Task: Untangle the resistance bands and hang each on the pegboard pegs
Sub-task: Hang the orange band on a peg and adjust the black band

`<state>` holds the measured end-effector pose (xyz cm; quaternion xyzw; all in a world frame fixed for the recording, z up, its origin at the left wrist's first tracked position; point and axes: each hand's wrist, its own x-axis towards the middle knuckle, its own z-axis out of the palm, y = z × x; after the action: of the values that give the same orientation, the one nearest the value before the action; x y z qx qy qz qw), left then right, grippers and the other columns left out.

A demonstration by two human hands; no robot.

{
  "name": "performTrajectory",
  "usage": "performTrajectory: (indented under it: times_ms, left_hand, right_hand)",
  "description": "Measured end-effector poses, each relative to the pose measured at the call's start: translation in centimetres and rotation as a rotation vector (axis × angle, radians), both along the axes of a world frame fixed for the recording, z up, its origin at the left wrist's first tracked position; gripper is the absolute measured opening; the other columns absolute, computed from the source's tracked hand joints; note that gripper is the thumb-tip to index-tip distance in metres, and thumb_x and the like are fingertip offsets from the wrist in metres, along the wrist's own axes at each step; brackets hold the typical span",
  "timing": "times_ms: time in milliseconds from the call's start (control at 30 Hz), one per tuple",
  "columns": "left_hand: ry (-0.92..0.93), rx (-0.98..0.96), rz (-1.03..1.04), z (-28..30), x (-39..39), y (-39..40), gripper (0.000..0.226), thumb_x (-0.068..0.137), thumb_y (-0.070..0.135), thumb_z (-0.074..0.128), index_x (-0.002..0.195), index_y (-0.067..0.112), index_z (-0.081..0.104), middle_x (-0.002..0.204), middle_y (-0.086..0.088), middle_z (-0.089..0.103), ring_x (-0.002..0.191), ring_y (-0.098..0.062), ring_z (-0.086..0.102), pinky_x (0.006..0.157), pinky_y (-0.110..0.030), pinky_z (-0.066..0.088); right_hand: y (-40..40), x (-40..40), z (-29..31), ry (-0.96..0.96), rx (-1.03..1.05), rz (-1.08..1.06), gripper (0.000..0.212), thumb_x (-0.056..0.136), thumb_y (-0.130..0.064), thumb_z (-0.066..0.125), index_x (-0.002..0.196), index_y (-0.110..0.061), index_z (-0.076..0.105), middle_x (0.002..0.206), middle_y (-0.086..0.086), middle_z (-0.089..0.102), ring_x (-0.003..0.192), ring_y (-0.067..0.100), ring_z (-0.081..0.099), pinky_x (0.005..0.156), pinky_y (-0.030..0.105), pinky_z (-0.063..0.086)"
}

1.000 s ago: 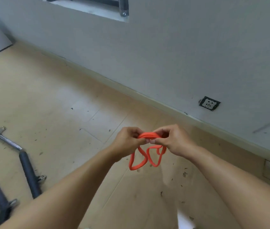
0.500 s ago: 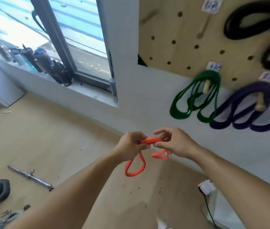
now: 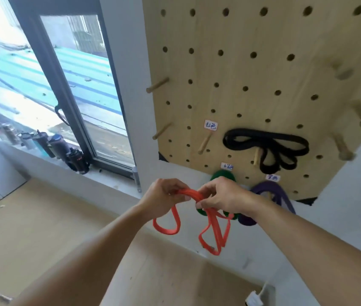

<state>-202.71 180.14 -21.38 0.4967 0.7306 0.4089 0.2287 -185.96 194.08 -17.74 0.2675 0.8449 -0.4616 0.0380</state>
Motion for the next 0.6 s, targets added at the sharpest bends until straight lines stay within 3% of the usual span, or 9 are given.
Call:
performTrajectory:
  times_ms: [167,267,433,600]
  left_hand:
    - [-0.085,0.071,0.083,2.7,-1.2,2.7,0.013,0.082,0.025,0.083,0.094,0.023,0.079,0.08,0.006,0.077,0.079,-0.011,0.073,0.078,-0.029,0.059]
    - [-0.178,0.101,0.061,3.9,-2.9,4.7,0.012,0.084,0.021,0.082,0.096,0.02,0.079,0.085,0.0,0.078,0.083,-0.017,0.074,0.084,-0.035,0.06]
    - [-0.202,0.084,0.003,5.1,-6.2,8.5,0.015,0.084,0.021,0.082,0.098,0.019,0.078,0.087,0.004,0.077,0.082,-0.009,0.072,0.078,-0.024,0.056]
    - [-0.143,0.035,-0.05,5.2,-8.7,12.3,0.013,0.083,0.023,0.083,0.095,0.027,0.077,0.09,0.009,0.077,0.089,-0.011,0.073,0.086,-0.031,0.059]
  right_hand:
    - [0.8,-0.9,1.4,0.229,-0.128,-0.234,0.011,0.093,-0.019,0.076,0.103,-0.018,0.077,0.088,0.001,0.079,0.081,0.019,0.078,0.082,0.039,0.065]
    - [0.4,-2.4,1.7,0.35,-0.298,-0.419,0.01,0.096,-0.016,0.072,0.106,-0.017,0.074,0.096,0.006,0.078,0.084,0.021,0.078,0.077,0.033,0.065]
    - [1.7,-6.0,1.7,0.468,-0.327,-0.664,0.009,0.098,-0.017,0.069,0.096,-0.025,0.072,0.095,0.007,0.076,0.09,0.025,0.077,0.088,0.042,0.063]
    - [3.9,-8.4,0.6,0.505,-0.271,-0.837,0.008,0.096,-0.018,0.071,0.098,-0.025,0.075,0.092,0.001,0.079,0.09,0.025,0.077,0.092,0.046,0.061]
